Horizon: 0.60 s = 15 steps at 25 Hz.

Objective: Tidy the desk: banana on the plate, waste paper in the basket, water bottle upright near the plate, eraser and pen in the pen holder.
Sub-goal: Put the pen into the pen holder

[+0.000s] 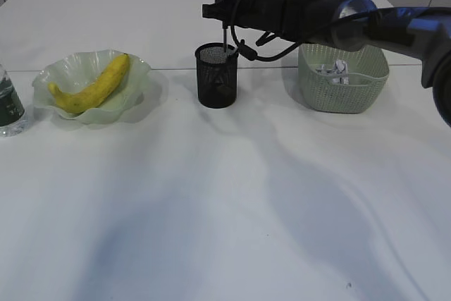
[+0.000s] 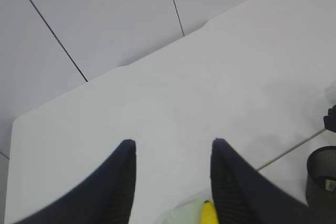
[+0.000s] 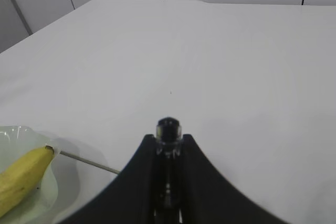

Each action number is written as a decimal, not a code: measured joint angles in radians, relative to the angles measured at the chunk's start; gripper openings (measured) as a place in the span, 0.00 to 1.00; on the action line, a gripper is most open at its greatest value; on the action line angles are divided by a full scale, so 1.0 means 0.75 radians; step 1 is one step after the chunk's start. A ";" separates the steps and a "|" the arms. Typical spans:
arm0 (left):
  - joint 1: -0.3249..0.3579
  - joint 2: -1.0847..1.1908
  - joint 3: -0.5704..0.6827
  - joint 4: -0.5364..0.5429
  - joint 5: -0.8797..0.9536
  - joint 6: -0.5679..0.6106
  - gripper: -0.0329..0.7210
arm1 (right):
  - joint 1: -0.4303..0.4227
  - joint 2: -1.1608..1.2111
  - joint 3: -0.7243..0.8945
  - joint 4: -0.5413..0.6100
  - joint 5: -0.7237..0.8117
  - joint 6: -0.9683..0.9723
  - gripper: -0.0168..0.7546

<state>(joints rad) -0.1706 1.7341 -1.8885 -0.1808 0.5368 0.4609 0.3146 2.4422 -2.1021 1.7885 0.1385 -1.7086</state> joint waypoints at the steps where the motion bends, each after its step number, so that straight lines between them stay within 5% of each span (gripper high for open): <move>1: 0.000 0.000 0.000 0.000 0.000 0.000 0.47 | 0.000 0.000 0.000 0.017 0.010 -0.023 0.13; 15: 0.000 0.000 0.000 0.000 0.000 0.000 0.47 | 0.000 0.047 -0.005 0.040 0.123 -0.089 0.13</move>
<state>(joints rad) -0.1706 1.7341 -1.8885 -0.1808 0.5368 0.4609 0.3146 2.4772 -2.1059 1.8183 0.2308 -1.7753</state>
